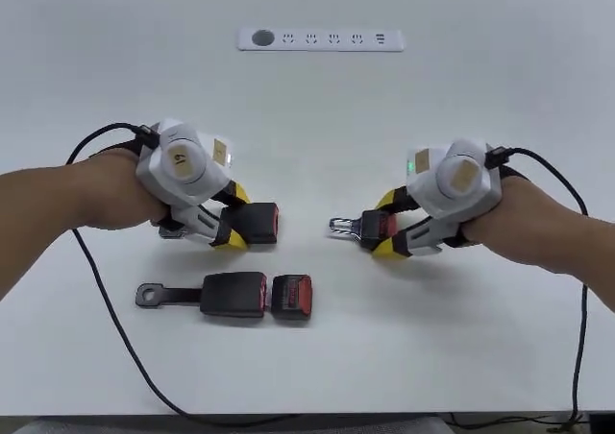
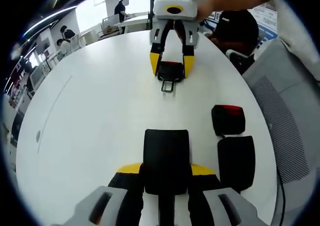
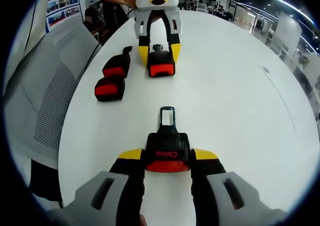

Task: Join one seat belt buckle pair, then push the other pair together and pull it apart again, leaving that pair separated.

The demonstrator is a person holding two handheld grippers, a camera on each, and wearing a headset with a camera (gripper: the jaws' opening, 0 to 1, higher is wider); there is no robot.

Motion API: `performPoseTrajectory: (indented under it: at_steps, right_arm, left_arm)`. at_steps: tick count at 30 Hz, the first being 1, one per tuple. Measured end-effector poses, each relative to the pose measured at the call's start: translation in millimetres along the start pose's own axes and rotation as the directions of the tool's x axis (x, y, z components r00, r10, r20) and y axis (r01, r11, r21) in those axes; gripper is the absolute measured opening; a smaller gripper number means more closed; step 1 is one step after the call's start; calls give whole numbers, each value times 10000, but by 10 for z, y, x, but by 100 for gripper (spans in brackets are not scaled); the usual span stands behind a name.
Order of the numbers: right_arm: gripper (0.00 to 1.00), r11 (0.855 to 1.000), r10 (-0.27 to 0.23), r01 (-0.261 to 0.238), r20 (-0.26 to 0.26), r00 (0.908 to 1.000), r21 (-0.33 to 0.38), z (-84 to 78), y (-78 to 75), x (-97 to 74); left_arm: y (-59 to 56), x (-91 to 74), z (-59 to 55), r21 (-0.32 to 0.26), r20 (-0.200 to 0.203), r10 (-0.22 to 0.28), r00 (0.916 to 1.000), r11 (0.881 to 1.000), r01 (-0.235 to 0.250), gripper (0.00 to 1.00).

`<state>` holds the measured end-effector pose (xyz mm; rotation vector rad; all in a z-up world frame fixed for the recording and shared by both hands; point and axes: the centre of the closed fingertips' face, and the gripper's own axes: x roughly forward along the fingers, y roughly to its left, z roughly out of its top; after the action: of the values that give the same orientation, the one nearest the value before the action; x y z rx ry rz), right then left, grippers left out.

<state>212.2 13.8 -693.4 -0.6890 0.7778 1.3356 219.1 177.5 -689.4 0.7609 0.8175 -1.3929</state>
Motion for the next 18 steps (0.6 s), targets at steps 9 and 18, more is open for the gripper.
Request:
performPoseTrajectory:
  at_steps: [9, 18]
  right_arm:
    - [35, 9998, -96, 105, -462, 9989, 192, -248, -20, -159]
    - [43, 9981, -452, 482, -777, 9960, 375, -263, -47, -220]
  left_arm:
    - [-18, -4, 26, -23, -298, 14, 9996, 10000, -14, 34]
    - [-45, -21, 41, 28, -531, 134, 9985, 9999, -133, 34]
